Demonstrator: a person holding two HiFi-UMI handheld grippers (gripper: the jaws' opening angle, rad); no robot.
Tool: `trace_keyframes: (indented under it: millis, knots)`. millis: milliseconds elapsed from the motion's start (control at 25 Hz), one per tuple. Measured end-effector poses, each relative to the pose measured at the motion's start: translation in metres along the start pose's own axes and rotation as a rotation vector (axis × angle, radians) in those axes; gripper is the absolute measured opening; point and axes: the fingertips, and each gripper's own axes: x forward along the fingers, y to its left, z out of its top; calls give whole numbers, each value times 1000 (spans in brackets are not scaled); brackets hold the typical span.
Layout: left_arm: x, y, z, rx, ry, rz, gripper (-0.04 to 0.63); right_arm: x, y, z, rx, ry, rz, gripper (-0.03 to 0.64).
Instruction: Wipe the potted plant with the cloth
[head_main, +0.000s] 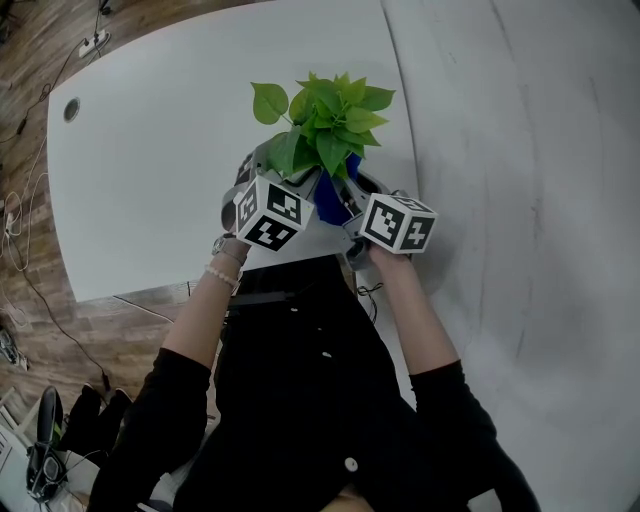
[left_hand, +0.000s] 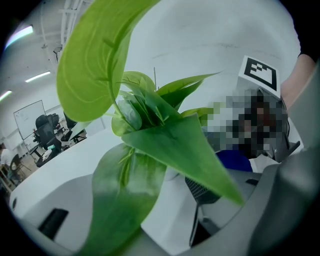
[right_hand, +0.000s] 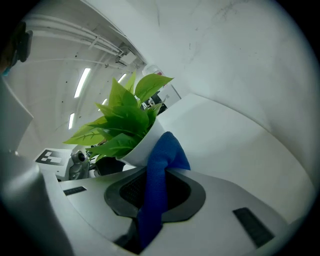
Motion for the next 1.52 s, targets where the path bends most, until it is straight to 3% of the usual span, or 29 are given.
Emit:
trace_keyframes:
  millis: [360, 680, 1080, 1280, 1520]
  knots:
    - [-5, 1, 2, -26, -16, -1, 290, -27, 34, 2, -16, -49, 66, 89]
    - [-30, 5, -7, -40, -22, -6, 291, -59, 30, 11, -173, -70, -24, 89]
    - [-86, 20, -9, -80, -63, 75, 290, -90, 45, 44, -327, -134, -60, 89]
    - [-117, 29, 13, -96, -132, 147, 210, -104, 66, 68, -419, -189, -46, 89]
    - [-152, 42, 66, -50, -249, 211, 104, -117, 85, 91, -536, -241, -18, 89]
